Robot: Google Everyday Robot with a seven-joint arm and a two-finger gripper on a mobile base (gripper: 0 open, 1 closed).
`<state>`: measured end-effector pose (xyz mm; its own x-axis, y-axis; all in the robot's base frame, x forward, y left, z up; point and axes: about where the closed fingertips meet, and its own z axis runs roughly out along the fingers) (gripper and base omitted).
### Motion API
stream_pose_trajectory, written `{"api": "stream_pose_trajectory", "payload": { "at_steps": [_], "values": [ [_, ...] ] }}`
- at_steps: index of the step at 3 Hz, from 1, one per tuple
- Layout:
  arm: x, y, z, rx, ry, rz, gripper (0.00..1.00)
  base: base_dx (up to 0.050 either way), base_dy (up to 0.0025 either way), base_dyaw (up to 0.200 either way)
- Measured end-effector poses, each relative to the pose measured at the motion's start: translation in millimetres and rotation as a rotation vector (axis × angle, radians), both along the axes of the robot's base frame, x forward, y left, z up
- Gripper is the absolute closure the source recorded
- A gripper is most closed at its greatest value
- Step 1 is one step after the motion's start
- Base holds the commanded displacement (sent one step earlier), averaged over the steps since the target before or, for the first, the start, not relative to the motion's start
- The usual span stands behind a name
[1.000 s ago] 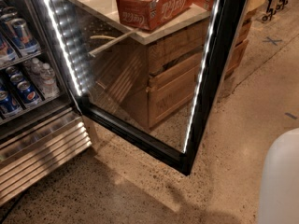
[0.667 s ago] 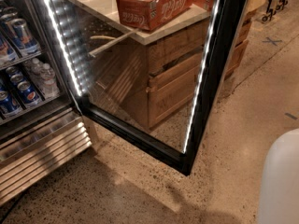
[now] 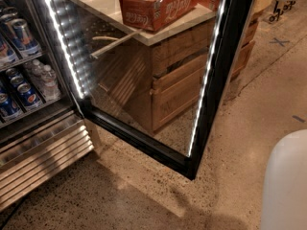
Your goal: Close right fridge door
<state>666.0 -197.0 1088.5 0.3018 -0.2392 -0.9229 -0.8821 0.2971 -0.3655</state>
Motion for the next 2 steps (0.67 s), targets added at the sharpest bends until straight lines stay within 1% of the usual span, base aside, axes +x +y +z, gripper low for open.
{"api": "stream_pose_trajectory", "payload": {
  "at_steps": [1, 2],
  "values": [
    [0.9, 1.2, -2.3, 0.004, 0.007, 0.01, 0.0, 0.0, 0.0, 0.0],
    [0.9, 1.2, -2.3, 0.004, 0.007, 0.01, 0.0, 0.0, 0.0, 0.172]
  ]
}}
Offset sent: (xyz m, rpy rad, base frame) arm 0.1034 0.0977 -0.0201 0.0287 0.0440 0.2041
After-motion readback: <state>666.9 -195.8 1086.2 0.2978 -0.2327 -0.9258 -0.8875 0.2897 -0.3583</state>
